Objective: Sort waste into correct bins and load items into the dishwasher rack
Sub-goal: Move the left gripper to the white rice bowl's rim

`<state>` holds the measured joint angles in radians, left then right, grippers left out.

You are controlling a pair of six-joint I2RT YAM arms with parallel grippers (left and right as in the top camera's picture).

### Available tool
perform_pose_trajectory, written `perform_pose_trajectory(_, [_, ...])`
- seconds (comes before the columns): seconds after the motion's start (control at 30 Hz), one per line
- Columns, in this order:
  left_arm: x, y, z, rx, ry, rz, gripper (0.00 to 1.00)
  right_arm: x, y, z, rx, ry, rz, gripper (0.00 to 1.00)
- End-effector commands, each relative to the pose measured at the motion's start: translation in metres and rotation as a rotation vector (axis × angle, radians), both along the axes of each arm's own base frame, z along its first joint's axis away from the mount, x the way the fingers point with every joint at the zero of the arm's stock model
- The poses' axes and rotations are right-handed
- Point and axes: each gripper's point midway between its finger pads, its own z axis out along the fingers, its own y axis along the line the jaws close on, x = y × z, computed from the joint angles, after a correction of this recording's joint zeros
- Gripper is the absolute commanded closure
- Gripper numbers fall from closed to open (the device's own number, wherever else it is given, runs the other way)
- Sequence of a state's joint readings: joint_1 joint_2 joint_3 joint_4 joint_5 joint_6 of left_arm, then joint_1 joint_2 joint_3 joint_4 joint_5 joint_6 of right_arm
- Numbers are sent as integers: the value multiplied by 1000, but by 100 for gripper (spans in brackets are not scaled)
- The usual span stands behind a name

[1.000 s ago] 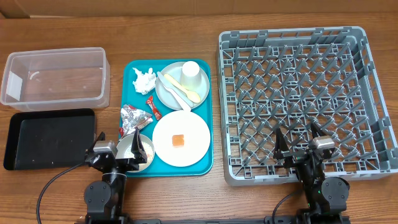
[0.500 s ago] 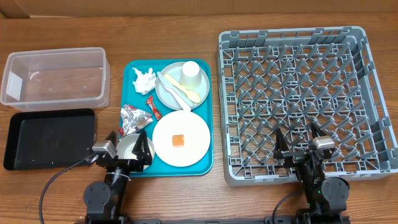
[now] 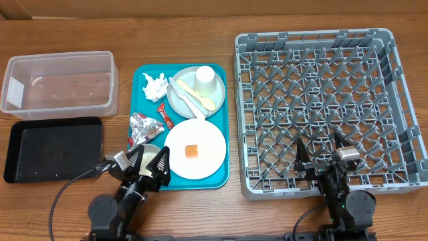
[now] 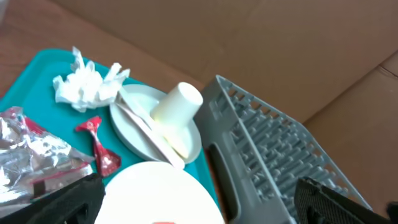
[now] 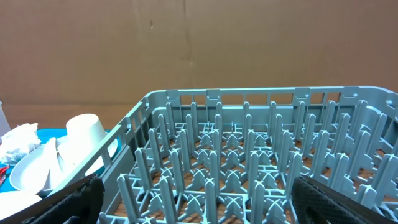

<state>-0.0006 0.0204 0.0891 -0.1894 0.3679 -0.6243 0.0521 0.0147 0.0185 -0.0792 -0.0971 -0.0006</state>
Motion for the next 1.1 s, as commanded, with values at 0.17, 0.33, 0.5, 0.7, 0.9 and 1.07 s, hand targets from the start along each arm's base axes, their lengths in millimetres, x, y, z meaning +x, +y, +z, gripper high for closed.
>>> perform_pose_trajectory(0.17, [-30, 36, 94, 187, 77, 189, 0, 0, -3, -2, -4, -6, -14, 0])
perform_pose_trajectory(0.33, [-43, 59, 87, 264, 381, 286, 0, 0, -3, -2, -4, -5, -14, 0])
perform_pose_trajectory(0.5, [-30, 55, 74, 269, 513, 248, 0, 0, -3, -2, -4, -5, -13, 0])
perform_pose_trajectory(0.7, [-17, 46, 55, 233, 620, 206, 0, 0, -3, -2, -4, -5, -13, 0])
perform_pose_trajectory(0.9, [-27, 70, 20, 168, 849, 408, 0, 0, -3, -2, -4, -6, -13, 0])
perform_pose_trajectory(1.07, [-38, 88, -17, 184, 1096, 563, 0, 0, -3, -2, -4, -6, -13, 0])
